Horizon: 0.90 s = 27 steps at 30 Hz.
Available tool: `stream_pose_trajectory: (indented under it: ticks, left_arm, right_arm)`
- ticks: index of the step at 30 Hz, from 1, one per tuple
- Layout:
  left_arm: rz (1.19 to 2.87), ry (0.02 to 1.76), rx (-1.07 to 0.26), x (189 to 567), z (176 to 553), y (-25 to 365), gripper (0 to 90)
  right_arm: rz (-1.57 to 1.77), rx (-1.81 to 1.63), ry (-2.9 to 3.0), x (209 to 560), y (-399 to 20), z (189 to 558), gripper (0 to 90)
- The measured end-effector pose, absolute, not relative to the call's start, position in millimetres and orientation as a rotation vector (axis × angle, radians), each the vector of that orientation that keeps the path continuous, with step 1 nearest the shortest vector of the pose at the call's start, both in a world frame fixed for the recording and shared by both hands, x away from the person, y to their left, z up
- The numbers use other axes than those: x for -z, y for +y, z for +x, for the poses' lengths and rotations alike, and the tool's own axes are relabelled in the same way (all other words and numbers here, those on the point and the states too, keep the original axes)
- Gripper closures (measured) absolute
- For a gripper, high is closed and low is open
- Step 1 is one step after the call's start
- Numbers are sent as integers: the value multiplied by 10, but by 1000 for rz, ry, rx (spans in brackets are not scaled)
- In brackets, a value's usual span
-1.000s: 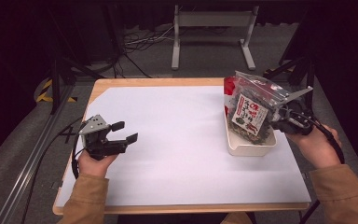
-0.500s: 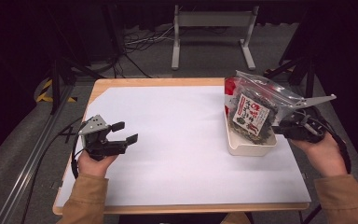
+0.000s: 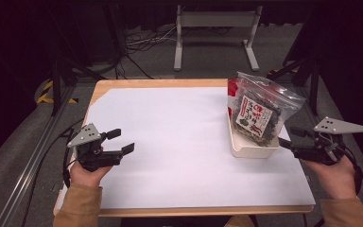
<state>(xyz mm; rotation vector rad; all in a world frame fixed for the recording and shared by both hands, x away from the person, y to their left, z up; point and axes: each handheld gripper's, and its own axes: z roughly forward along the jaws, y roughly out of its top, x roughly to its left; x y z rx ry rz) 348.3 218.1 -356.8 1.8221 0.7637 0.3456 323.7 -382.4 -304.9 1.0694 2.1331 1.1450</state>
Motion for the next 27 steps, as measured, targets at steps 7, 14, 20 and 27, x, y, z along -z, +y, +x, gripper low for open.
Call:
stream_pose_trajectory:
  ticks: [7, 14, 20, 27]
  left_arm:
    - [1820, 739, -352, 3569, 3317, 2222, 235]
    - [1827, 717, -350, 3609, 3197, 2266, 226]
    - [1815, 724, -338, 3659, 3152, 2260, 217]
    - [1800, 702, -357, 3732, 3141, 2267, 215]
  right_arm:
    - [1021, -1253, 2093, 3191, -3807, 3129, 377]
    - [917, -1338, 2111, 3362, -3689, 3122, 361]
    - [893, -1376, 2125, 3512, -3594, 3150, 353]
    - [883, -1402, 2142, 3693, -3516, 3166, 348]
